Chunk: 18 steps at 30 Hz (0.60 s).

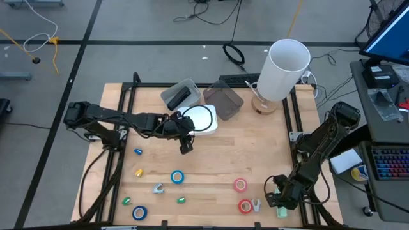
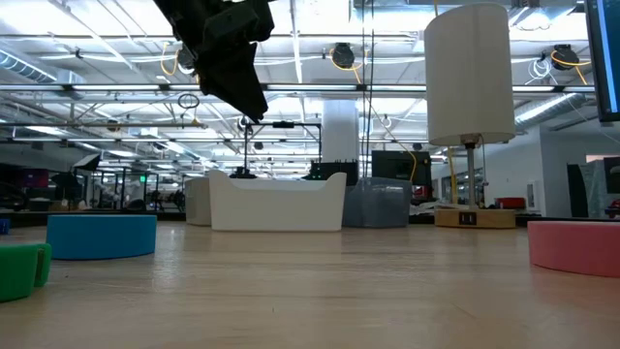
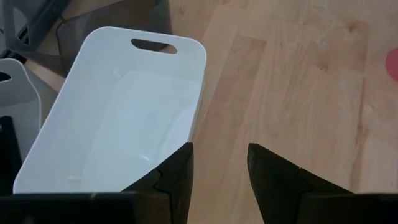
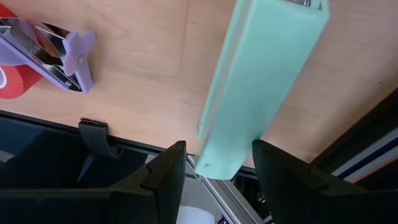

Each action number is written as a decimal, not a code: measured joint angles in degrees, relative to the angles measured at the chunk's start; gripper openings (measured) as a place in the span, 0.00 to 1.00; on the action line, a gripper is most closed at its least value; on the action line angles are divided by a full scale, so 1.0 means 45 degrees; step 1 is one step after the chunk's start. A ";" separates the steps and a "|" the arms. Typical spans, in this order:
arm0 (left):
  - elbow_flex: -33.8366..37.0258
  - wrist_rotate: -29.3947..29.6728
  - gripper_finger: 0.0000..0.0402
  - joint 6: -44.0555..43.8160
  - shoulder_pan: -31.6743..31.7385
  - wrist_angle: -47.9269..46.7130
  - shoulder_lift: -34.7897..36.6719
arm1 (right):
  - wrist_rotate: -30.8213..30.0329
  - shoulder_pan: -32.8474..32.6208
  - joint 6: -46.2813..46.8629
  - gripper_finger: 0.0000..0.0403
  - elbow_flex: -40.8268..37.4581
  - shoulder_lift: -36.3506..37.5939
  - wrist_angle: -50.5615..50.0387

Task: Pick and place Stapler, Stapler remover, tape
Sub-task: Put the large light blue stapler into the gray bin

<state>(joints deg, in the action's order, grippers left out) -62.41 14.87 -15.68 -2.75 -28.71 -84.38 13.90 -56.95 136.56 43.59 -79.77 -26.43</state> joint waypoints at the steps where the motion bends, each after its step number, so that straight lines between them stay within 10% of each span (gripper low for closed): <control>1: 0.0000 0.0000 0.37 0.0037 0.0012 0.0000 0.0000 | -0.0034 0.0000 -0.0038 0.45 0.0000 0.0000 -0.0010; 18: 0.0000 0.0000 0.37 0.0069 0.0025 0.0005 0.0000 | -0.0031 0.0000 -0.0128 0.45 -0.0023 -0.0013 0.0419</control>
<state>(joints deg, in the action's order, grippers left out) -62.41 14.87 -15.37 -2.63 -28.69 -84.38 13.76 -56.95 135.98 43.49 -79.83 -24.55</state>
